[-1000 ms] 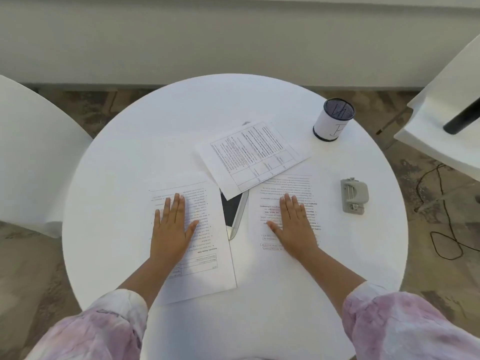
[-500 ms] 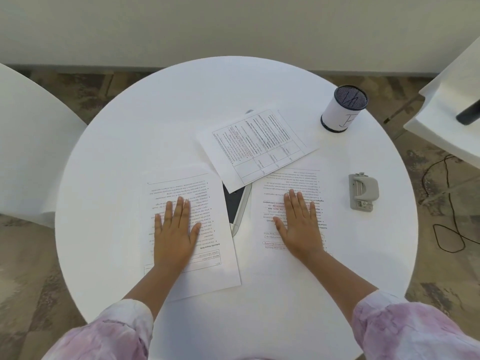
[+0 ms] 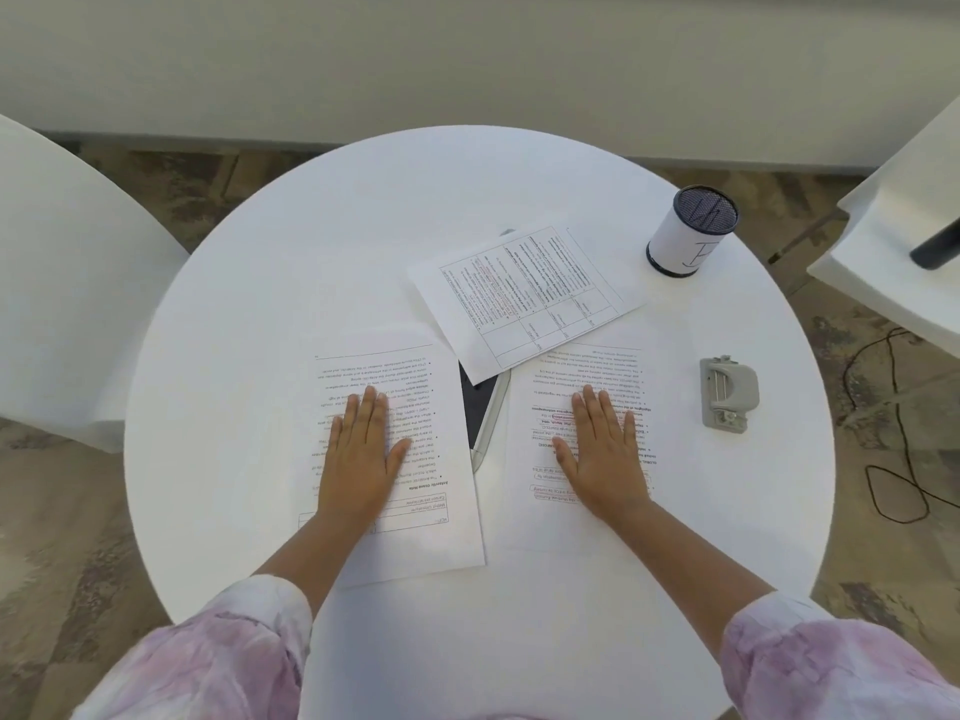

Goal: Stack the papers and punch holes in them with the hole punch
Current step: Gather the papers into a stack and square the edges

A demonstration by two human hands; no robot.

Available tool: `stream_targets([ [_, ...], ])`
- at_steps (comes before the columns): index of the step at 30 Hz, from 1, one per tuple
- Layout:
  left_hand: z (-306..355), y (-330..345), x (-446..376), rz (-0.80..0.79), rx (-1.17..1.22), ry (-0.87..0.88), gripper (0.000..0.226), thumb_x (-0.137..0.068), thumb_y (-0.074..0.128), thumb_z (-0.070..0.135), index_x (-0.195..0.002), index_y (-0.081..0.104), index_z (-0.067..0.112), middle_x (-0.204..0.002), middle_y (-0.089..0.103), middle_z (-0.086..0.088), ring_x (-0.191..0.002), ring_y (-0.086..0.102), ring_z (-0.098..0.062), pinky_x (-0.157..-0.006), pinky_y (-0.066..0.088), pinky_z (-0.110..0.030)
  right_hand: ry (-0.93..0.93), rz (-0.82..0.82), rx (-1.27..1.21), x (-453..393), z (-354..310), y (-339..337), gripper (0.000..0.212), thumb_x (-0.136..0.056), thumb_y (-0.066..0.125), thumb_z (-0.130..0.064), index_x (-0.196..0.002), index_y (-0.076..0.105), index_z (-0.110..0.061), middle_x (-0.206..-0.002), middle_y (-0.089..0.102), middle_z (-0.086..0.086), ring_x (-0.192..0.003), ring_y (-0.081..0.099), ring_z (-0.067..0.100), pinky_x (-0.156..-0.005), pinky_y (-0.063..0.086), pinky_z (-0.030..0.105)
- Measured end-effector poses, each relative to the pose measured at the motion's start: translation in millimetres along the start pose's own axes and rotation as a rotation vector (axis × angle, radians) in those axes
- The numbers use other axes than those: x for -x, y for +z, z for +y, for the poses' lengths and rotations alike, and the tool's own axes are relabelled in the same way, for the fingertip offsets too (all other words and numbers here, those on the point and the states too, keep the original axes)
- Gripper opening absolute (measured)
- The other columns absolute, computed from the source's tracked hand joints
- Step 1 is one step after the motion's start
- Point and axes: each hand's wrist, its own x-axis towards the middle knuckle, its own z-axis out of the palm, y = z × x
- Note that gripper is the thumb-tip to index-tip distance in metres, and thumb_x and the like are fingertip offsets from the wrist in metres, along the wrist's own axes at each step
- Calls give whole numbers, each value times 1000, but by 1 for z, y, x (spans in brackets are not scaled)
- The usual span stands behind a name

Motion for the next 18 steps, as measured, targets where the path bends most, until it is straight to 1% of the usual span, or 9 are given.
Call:
stream_targets([
  [1,0,-2,-1,-5,4,-8,86,-84,3,67,-146,16,9,-156,10,-3,-144,6,-19,-116,2,-34,10,-7,0,0,-2,-2,83,-80,-3,-62,-148,2,-14,-158,-3,3,-143,-13,15,-115,-13,41],
  [3,2,-7,-2,36,-50,-37,72,-89,18,50,-142,27,2,-153,23,-12,-142,20,-29,-115,15,-42,28,18,-11,-3,-7,-8,81,-81,4,-58,-147,14,-11,-158,3,7,-145,-6,24,-114,-12,43],
  [5,1,-12,-1,128,-107,-115,59,-88,29,32,-134,39,-4,-145,36,-22,-135,33,-38,-110,26,-50,7,70,-33,-7,-17,-13,68,-88,25,-50,-141,30,-8,-156,14,14,-145,3,33,-115,-7,46],
  [6,1,-15,1,159,-114,-165,54,-89,35,28,-131,42,-4,-143,38,-23,-133,35,-40,-109,26,-52,-20,90,-41,-10,-23,-15,58,-90,38,-42,-136,37,-7,-154,18,16,-144,6,36,-115,-3,47],
  [8,-3,-20,6,200,-112,-242,48,-91,49,31,-129,47,1,-142,40,-23,-130,37,-40,-108,24,-54,-76,114,-50,-18,-35,-18,47,-89,51,-29,-131,44,-7,-152,21,18,-143,10,38,-116,1,48],
  [11,-8,-27,14,242,-153,-306,50,-82,61,45,-119,56,11,-132,48,-20,-114,48,-41,-95,34,-58,-187,124,-68,-30,-54,-24,43,-90,54,-28,-129,48,-12,-152,23,20,-142,13,39,-116,5,48],
  [14,-9,-33,18,232,-157,-411,62,-77,61,55,-122,53,13,-132,45,-22,-109,46,-42,-86,37,-56,-297,44,-84,-40,-73,-31,48,-92,49,-36,-137,40,-22,-154,18,16,-143,10,37,-118,9,48],
  [16,-9,-36,19,187,-139,-483,68,-76,59,59,-126,49,14,-135,41,-20,-111,42,-40,-84,37,-53,-270,-42,-115,-47,-85,-35,58,-93,45,-41,-144,23,-26,-156,14,12,-144,7,34,-118,8,46],
  [18,-9,-39,19,116,-128,-528,67,-78,55,61,-129,46,19,-136,39,-15,-113,40,-36,-85,37,-49,-193,-59,-124,-56,-92,-38,66,-92,43,-45,-147,13,-22,-156,15,11,-143,9,35,-118,10,45],
])
